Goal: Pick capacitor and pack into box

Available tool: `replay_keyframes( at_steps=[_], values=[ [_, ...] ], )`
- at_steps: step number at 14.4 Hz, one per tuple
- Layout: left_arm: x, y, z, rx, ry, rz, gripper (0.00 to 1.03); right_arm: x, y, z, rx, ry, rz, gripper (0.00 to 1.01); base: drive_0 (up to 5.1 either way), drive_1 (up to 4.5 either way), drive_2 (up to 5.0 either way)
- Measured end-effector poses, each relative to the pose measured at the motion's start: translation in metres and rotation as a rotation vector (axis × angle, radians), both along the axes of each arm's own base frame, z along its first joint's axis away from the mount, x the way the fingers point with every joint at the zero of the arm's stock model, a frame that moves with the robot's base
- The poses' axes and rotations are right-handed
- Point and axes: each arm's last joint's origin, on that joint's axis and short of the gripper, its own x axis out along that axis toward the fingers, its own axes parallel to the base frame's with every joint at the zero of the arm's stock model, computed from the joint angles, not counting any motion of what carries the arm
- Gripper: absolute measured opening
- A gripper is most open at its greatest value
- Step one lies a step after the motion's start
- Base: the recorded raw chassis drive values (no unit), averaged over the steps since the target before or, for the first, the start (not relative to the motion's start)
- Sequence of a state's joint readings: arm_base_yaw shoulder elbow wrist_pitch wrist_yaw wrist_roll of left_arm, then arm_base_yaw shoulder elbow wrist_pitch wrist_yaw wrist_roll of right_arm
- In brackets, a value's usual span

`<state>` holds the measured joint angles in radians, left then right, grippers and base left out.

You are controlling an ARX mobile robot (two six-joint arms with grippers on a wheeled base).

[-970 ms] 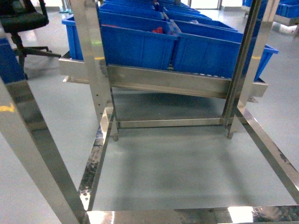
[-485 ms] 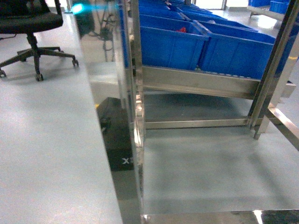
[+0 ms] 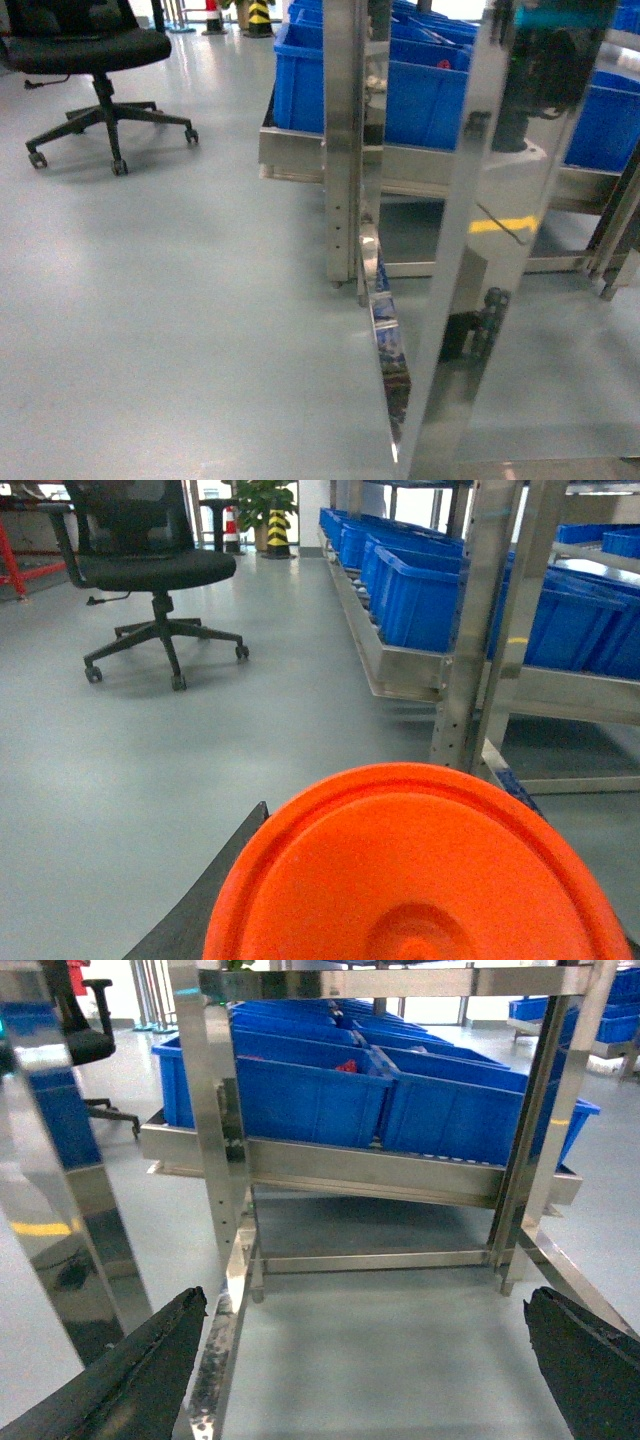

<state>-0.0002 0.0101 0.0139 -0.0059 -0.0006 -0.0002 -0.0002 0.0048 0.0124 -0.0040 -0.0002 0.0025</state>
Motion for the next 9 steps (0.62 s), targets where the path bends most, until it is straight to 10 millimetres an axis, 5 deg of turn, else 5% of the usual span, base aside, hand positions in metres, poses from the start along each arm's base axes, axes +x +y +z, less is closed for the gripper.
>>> replay_keyframes(
  at_steps=[9],
  values=[
    [0.0000, 0.0000, -0.0001, 0.000, 0.001, 0.000, 0.44, 0.0000, 0.0000, -0.0001, 0.000, 0.001, 0.000, 0.98, -5.0, 2.49, 2.5]
  ],
)
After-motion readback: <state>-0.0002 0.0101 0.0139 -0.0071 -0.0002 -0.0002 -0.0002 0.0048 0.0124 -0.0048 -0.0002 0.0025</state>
